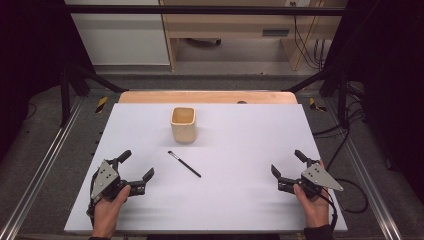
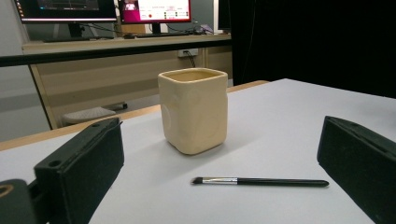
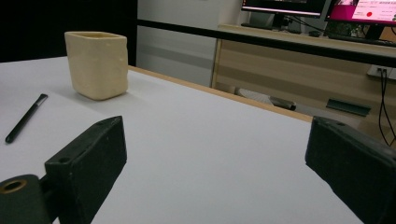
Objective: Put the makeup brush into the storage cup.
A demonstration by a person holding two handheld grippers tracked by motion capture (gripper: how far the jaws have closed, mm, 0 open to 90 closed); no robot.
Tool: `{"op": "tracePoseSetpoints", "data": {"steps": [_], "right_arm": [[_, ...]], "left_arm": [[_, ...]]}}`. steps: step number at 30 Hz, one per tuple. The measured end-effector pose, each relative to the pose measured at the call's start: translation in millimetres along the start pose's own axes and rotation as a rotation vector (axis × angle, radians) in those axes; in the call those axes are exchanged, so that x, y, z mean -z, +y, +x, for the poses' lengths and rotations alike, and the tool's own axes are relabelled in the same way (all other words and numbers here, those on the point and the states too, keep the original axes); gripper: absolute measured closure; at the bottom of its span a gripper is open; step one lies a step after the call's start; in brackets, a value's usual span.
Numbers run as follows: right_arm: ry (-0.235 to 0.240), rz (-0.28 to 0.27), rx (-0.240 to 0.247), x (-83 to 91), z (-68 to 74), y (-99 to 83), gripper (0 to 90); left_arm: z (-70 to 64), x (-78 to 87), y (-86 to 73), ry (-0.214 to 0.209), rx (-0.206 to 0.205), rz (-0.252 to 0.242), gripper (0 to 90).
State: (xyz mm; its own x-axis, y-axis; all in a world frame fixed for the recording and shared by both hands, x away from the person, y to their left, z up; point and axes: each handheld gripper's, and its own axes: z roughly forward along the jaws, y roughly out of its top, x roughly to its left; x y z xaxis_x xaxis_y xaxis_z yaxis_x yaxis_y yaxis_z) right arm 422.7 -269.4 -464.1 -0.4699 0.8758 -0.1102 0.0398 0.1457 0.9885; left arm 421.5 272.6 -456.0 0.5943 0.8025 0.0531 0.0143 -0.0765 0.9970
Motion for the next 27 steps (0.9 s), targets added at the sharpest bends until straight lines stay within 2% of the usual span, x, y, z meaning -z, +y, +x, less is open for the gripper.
{"op": "tracePoseSetpoints", "data": {"steps": [7,11,13,17,21,22,23,27], "right_arm": [[-0.001,0.002,0.008,-1.9,2.1,-0.9,6.3],[-0.030,0.005,-0.002,-3.1,2.2,0.7,7.2],[-0.035,0.018,0.017,-4.2,3.2,3.2,7.2],[-0.022,0.066,0.047,-4.4,7.9,11.8,6.6],[-0.012,0.143,0.067,-6.7,11.7,21.0,5.8],[-0.012,0.143,0.067,-6.7,11.7,21.0,5.8],[-0.015,0.201,0.052,-8.8,12.7,26.1,5.7],[-0.010,0.275,0.076,-12.4,14.0,32.9,4.4]], "left_arm": [[-1.7,-0.8,0.2,0.000,-0.014,0.007,0.4],[0.1,-1.4,-0.6,0.007,-0.009,0.008,0.4],[0.1,-2.0,-1.1,0.009,-0.007,0.010,0.4],[0.3,-3.9,-1.7,0.010,-0.012,0.014,0.4],[0.1,-6.7,-1.7,0.010,-0.015,0.019,0.4],[0.1,-6.7,-1.7,0.010,-0.015,0.019,0.4],[-1.9,-6.8,-2.2,0.005,-0.018,0.024,0.4],[-4.3,-7.7,-1.7,0.000,-0.030,0.028,0.4]]}}
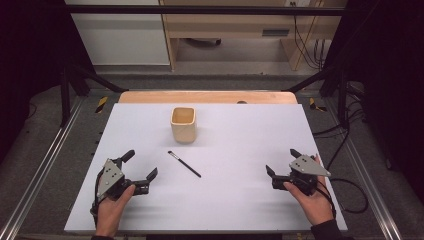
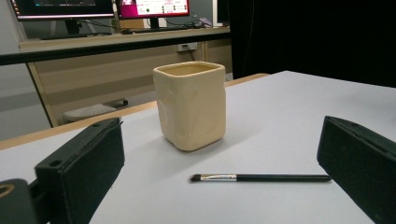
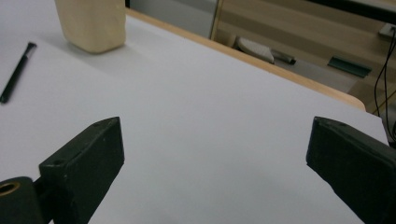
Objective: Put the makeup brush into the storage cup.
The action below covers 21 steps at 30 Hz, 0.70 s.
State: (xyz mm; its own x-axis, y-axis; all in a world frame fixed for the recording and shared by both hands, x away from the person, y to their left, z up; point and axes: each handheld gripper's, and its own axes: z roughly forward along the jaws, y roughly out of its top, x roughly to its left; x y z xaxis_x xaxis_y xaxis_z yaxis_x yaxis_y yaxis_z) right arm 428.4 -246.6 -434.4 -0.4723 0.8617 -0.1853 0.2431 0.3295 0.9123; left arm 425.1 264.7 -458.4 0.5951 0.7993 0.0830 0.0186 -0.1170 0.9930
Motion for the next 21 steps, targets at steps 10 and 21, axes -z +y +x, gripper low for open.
{"op": "tracePoseSetpoints", "data": {"steps": [10,21], "right_arm": [[0.027,0.026,0.034,-1.2,8.1,27.9,4.8],[0.095,0.052,0.085,-13.2,35.6,53.5,5.8]], "left_arm": [[2.6,1.7,-1.4,0.009,0.014,-0.004,0.4],[1.3,2.1,-0.7,0.013,0.009,-0.002,0.4]]}}
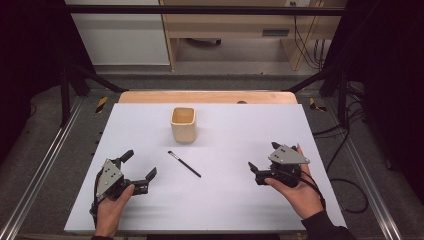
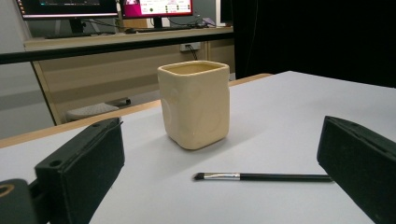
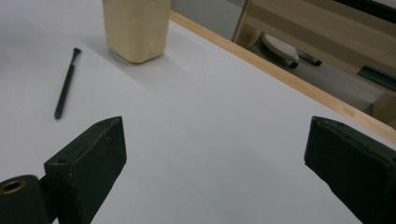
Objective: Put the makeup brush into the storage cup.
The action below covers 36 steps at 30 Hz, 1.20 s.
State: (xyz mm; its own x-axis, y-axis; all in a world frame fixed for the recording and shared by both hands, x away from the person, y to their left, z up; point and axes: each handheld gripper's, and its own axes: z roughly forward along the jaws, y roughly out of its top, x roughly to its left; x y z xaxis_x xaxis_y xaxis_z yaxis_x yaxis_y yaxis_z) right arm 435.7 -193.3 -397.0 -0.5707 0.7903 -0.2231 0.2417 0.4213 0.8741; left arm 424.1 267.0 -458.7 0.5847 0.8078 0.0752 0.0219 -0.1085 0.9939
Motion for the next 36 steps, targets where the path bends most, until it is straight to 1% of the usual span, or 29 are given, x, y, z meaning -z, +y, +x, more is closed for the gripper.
{"op": "tracePoseSetpoints", "data": {"steps": [2,6,9,11,13,16,19,22,25,28,29,31,34,36], "right_arm": [[0.017,0.010,0.015,-4.2,7.0,5.6,5.7],[0.032,0.034,0.051,-9.7,20.9,19.3,5.7],[0.047,0.039,0.076,-14.5,28.9,29.9,6.2],[0.063,0.035,0.077,-19.8,33.5,37.0,6.3],[0.073,0.043,0.086,-24.8,38.9,43.4,6.7],[0.092,0.052,0.118,-33.4,48.0,51.2,6.5],[0.112,0.065,0.136,-43.6,57.8,57.4,6.1],[0.127,0.076,0.142,-54.8,65.9,60.8,5.9],[0.148,0.096,0.132,-64.8,70.5,62.5,5.9],[0.157,0.109,0.132,-72.1,73.3,63.4,5.9],[0.157,0.109,0.132,-72.1,73.3,63.4,5.9],[0.170,0.119,0.127,-78.0,75.3,63.6,5.6],[0.169,0.121,0.127,-81.2,76.1,63.7,5.6],[0.175,0.127,0.110,-86.5,76.8,64.8,5.4]], "left_arm": [[0.3,0.3,0.1,-0.001,-0.003,-0.001,0.4],[1.2,0.0,0.2,0.003,-0.003,-0.003,0.4],[1.8,2.1,0.7,0.014,-0.005,-0.008,0.4],[2.5,2.1,0.7,0.017,-0.003,-0.010,0.4],[2.7,0.7,0.0,0.020,0.000,-0.007,0.4],[0.7,0.2,0.3,0.015,-0.008,-0.005,0.4],[-0.6,1.3,0.8,0.012,-0.018,-0.004,0.4],[-0.4,1.1,0.5,0.012,-0.019,-0.003,0.4],[0.0,1.4,0.8,0.012,-0.014,-0.008,0.4],[0.7,0.9,0.6,0.012,-0.015,-0.006,0.3],[0.7,0.9,0.6,0.012,-0.015,-0.006,0.3],[0.9,1.3,0.8,0.013,-0.014,-0.009,0.3],[1.4,1.7,1.1,0.015,-0.013,-0.012,0.3],[1.2,1.7,1.4,0.009,-0.014,-0.020,0.3]]}}
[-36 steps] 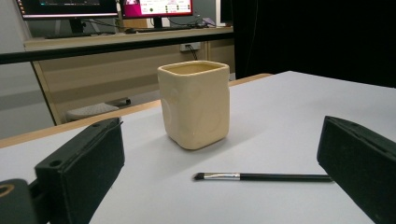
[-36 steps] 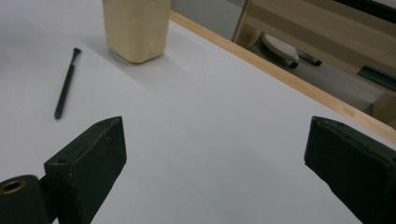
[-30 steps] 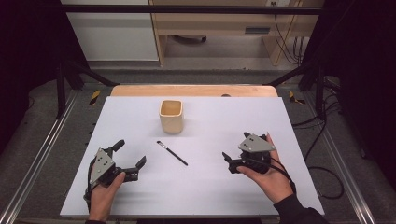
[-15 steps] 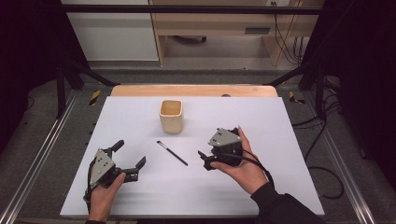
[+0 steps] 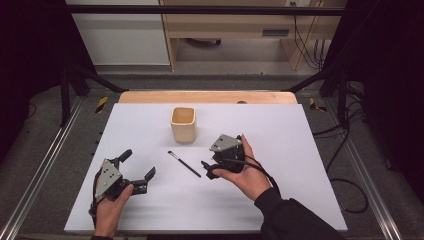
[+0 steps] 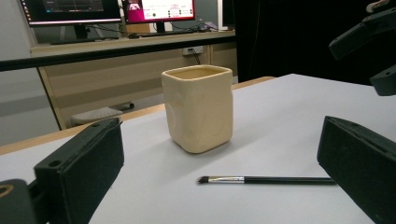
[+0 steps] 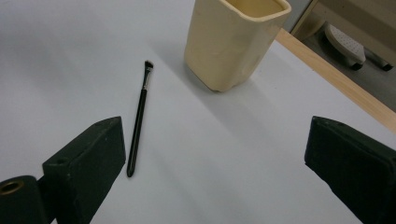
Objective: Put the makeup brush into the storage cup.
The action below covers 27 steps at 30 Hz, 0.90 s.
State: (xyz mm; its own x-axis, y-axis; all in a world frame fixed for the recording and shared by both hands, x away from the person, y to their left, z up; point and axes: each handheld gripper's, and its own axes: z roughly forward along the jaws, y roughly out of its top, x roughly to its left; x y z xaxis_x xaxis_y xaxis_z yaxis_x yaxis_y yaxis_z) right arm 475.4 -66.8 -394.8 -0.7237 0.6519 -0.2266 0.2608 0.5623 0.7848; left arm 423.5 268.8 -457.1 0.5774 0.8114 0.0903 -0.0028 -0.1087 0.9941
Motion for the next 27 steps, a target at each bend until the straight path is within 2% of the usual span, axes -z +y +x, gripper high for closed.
{"op": "tracePoseSetpoints", "data": {"steps": [14,19,25,27], "right_arm": [[0.028,0.013,0.026,-18.6,11.0,12.6,7.4],[0.047,0.039,0.029,-26.5,14.4,12.7,7.2],[0.069,0.061,0.003,-36.7,18.2,12.4,6.7],[0.084,0.079,-0.018,-41.3,18.7,12.0,6.6]], "left_arm": [[0.7,0.5,0.3,0.016,-0.010,0.001,0.3],[1.0,0.8,0.0,0.020,-0.008,0.002,0.3],[0.4,1.2,0.5,0.021,-0.010,0.002,0.3],[0.9,0.9,0.1,0.022,-0.013,0.006,0.3]]}}
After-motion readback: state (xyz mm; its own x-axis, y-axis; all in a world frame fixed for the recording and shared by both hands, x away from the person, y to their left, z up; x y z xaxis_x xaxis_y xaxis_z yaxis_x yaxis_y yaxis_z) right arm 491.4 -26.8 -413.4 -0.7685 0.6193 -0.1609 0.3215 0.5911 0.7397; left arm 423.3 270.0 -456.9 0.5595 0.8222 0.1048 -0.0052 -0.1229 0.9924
